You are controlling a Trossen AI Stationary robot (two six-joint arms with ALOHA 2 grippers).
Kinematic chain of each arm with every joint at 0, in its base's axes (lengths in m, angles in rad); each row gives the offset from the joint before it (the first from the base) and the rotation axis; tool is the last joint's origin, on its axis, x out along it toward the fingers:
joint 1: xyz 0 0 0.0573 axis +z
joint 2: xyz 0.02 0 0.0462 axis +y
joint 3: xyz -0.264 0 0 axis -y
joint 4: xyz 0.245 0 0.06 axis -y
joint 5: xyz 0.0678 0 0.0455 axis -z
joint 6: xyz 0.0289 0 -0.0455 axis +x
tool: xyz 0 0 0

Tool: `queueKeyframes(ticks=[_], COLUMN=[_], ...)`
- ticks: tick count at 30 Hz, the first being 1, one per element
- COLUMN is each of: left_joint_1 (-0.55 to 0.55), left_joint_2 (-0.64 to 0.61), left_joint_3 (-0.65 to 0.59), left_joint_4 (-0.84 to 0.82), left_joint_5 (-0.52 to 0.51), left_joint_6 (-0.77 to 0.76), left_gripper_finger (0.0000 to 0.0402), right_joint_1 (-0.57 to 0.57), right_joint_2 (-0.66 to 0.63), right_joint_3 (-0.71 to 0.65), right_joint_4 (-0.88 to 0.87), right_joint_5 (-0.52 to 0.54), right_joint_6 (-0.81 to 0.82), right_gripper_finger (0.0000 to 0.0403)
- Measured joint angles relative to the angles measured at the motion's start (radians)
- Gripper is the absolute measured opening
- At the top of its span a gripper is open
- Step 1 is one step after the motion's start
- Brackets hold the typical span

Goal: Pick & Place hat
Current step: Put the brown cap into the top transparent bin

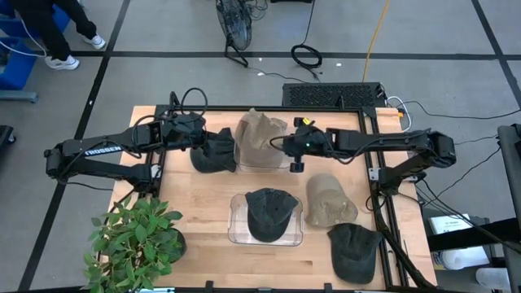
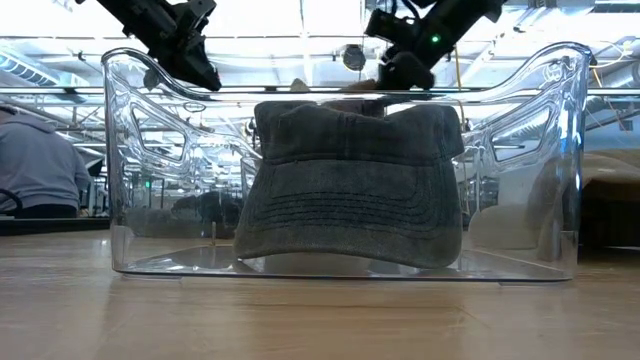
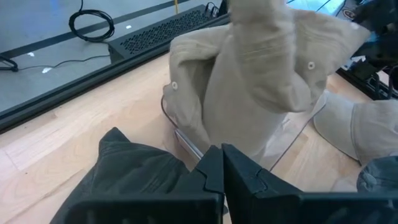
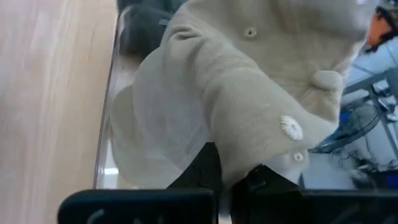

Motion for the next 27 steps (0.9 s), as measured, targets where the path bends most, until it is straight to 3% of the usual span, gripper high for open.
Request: queueKeyframes(ticks=[6,10,12,13,16,18,20,24,27], left_joint_1=[0.000,0.001,0.001,0.001,0.001,0.001,0.001,0.001,0.001], left_joint_2=[0.000,0.000,0.000,0.000,0.000,0.000,0.000,0.000,0.000], left_joint_3=[0.000,0.000,0.000,0.000,0.000,0.000,0.000,0.000,0.000], left_joint_4=[-0.005,-0.004,-0.004,-0.004,-0.004,-0.004,-0.004,-0.003,-0.003], left_joint_5=[0.000,-0.009,-0.017,-0.018,-0.023,-0.024,-0.025,-0.026,-0.027], left_joint_6=[0.013,0.015,0.014,0.015,0.016,0.016,0.015,0.016,0.016], left_gripper_finger=[0.0010,0.0004,0.0009,0.0011,0.0010,0.0005,0.0004,0.0012,0.0012], right_joint_1=[-0.004,-0.017,-0.023,-0.025,-0.021,-0.018,-0.026,-0.044,-0.051], right_joint_2=[-0.013,-0.008,-0.008,-0.009,-0.009,-0.009,-0.005,-0.003,-0.003], right_joint_3=[-0.001,-0.001,-0.001,-0.001,-0.001,-0.001,-0.001,-0.001,-0.001], right_joint_4=[-0.157,-0.138,-0.077,-0.046,-0.013,-0.080,-0.188,-0.293,-0.201], right_joint_5=[-0.024,0.125,0.146,0.098,-0.183,-0.234,-0.190,0.032,0.023], right_joint_6=[-0.060,-0.028,-0.025,-0.024,-0.015,-0.002,-0.002,-0.010,0.000], right_gripper_finger=[0.0000,0.0000,0.0000,0.0000,0.0000,0.0000,0.0000,0.0000,0.0000])
